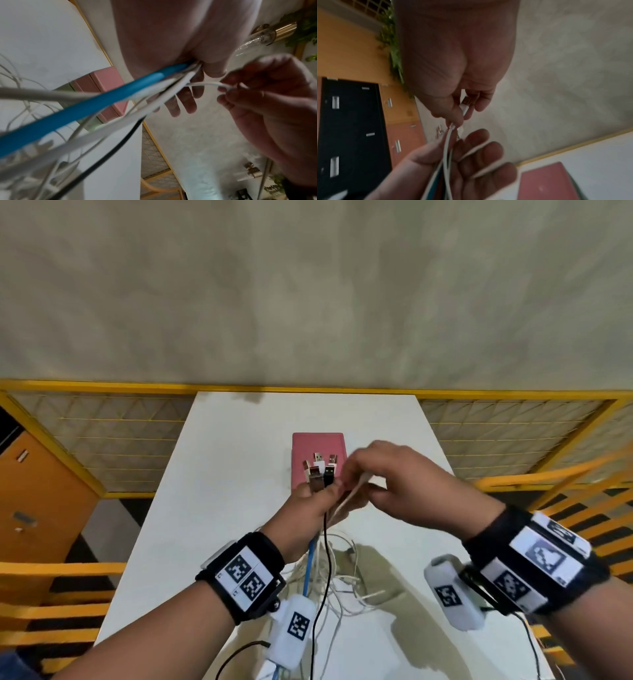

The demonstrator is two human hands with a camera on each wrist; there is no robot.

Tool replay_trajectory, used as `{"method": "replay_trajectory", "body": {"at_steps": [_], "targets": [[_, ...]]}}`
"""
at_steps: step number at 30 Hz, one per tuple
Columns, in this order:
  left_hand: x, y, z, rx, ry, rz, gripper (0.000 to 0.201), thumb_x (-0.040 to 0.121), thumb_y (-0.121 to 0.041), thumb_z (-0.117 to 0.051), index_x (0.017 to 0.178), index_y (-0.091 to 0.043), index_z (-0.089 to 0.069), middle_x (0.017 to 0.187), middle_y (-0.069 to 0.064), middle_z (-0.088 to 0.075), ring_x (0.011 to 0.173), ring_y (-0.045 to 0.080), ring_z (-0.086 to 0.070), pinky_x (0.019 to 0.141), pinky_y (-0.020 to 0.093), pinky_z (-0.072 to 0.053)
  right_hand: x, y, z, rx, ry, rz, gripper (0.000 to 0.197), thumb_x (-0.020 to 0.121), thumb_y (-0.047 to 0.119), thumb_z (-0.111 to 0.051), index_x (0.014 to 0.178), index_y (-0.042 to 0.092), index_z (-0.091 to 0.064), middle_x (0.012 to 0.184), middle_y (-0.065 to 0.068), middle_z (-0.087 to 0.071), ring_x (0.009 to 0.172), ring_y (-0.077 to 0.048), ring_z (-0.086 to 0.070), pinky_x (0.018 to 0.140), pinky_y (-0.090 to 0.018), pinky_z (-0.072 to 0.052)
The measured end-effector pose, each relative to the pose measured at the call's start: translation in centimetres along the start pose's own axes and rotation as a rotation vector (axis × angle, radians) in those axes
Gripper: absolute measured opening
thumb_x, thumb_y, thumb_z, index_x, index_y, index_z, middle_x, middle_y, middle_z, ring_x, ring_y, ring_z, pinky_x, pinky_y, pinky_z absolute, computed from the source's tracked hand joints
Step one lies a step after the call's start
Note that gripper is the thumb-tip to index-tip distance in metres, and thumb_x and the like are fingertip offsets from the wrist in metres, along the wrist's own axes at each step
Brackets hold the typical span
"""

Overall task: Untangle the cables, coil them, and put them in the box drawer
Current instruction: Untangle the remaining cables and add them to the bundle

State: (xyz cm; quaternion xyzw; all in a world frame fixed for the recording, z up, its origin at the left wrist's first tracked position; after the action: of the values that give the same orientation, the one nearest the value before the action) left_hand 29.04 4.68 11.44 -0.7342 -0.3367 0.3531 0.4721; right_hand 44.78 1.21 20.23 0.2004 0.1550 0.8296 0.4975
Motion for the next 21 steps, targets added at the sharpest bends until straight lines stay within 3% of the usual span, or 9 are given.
{"method": "replay_trajectory", "body": {"at_steps": [4,8,10,13,15,17,18,19,21], "targets": [[-0.5,-0.5,-0.3,-0.186,0.082,0.015,0.046,0.093,-0.045,-0.057,0.117,-0.007,-0.066,0.097,0.016,-0.073,0.102,0.037,-0.068,0.106,0.055,-0.046,1.2,1.2,0.4,0.129,-0.107,-0.047,0.045,0.074,0.001,-0.064,0.113,0.023,-0.058,0.099,0.008,-0.063,0.090,-0.007,-0.058,0.080,-0.030,-0.050],[-1.3,-1.1,-0.2,-0.120,0.164,0.022,0.055,0.091,-0.051,-0.050,0.118,-0.004,-0.060,0.084,0.013,-0.076,0.109,0.048,-0.065,0.101,0.057,-0.047,1.8,1.4,-0.1,0.259,-0.147,-0.074,0.060,0.079,0.003,-0.064,0.130,0.032,-0.049,0.101,0.009,-0.062,0.094,-0.010,-0.062,0.086,-0.036,-0.052],[-1.6,-1.6,0.0,-0.029,0.194,-0.009,0.051,0.093,-0.050,-0.046,0.116,-0.007,-0.063,0.096,0.018,-0.076,0.104,0.043,-0.069,0.096,0.054,-0.050,1.9,1.7,-0.3,0.264,-0.144,-0.048,0.072,0.079,0.000,-0.061,0.138,0.036,-0.042,0.106,0.008,-0.062,0.099,-0.011,-0.063,0.092,-0.034,-0.051],[-1.9,-2.2,0.4,0.021,0.201,-0.053,0.042,0.097,-0.042,-0.045,0.102,-0.008,-0.068,0.090,0.016,-0.076,0.086,0.031,-0.074,0.087,0.046,-0.053,1.6,1.4,-0.7,0.249,-0.238,-0.059,0.082,0.083,0.003,-0.063,0.145,0.045,-0.029,0.123,0.006,-0.056,0.111,-0.004,-0.059,0.095,-0.021,-0.048],[-2.2,-2.5,0.7,-0.059,0.149,-0.060,0.036,0.096,-0.038,-0.051,0.098,-0.007,-0.069,0.083,0.012,-0.075,0.076,0.026,-0.075,0.083,0.043,-0.054,1.0,0.3,-1.6,0.329,-0.399,-0.203,0.057,0.084,0.013,-0.067,0.129,0.041,-0.046,0.112,0.004,-0.061,0.100,-0.007,-0.063,0.083,-0.022,-0.052],[-2.3,-2.7,1.1,-0.144,0.077,-0.085,0.034,0.091,-0.034,-0.053,0.102,-0.005,-0.068,0.081,0.010,-0.074,0.073,0.024,-0.074,0.077,0.041,-0.057,-0.3,-0.9,-3.9,0.597,-0.490,-0.484,0.007,0.087,0.025,-0.064,0.093,0.026,-0.061,0.089,-0.004,-0.066,0.077,-0.019,-0.065,0.069,-0.035,-0.052],[-2.3,-2.7,1.4,-0.168,0.042,-0.101,0.034,0.090,-0.033,-0.053,0.103,-0.005,-0.068,0.080,0.010,-0.074,0.073,0.024,-0.074,0.074,0.038,-0.058,-1.1,-1.2,-5.6,0.808,-0.414,-0.673,0.016,0.092,0.029,-0.060,0.080,0.018,-0.062,0.080,-0.009,-0.065,0.067,-0.022,-0.062,0.062,-0.035,-0.050],[-2.3,-2.5,1.7,-0.187,0.014,-0.112,0.033,0.090,-0.032,-0.052,0.102,-0.005,-0.068,0.079,0.010,-0.074,0.072,0.024,-0.074,0.074,0.038,-0.057,-2.0,-1.1,-7.6,1.044,-0.247,-0.862,0.031,0.096,0.035,-0.054,0.076,0.014,-0.063,0.075,-0.011,-0.064,0.061,-0.021,-0.060,0.056,-0.031,-0.048],[-2.6,-2.1,1.7,-0.225,-0.022,-0.117,0.032,0.091,-0.031,-0.052,0.096,-0.006,-0.071,0.074,0.009,-0.072,0.070,0.025,-0.072,0.076,0.041,-0.056,-3.3,0.0,-11.4,1.395,0.078,-1.080,0.051,0.097,0.050,-0.045,0.077,0.009,-0.068,0.073,-0.012,-0.067,0.058,-0.020,-0.062,0.050,-0.024,-0.048]]}}
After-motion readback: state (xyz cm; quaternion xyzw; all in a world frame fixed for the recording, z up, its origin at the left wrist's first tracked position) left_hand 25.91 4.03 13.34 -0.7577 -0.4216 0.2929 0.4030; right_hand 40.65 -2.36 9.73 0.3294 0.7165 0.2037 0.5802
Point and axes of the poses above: each hand's wrist, its own x-axis towards the middle knuckle, its own z-axis out of the back of the hand, y = z × x, the point moved 1 cm from there along x, towards the middle knuckle
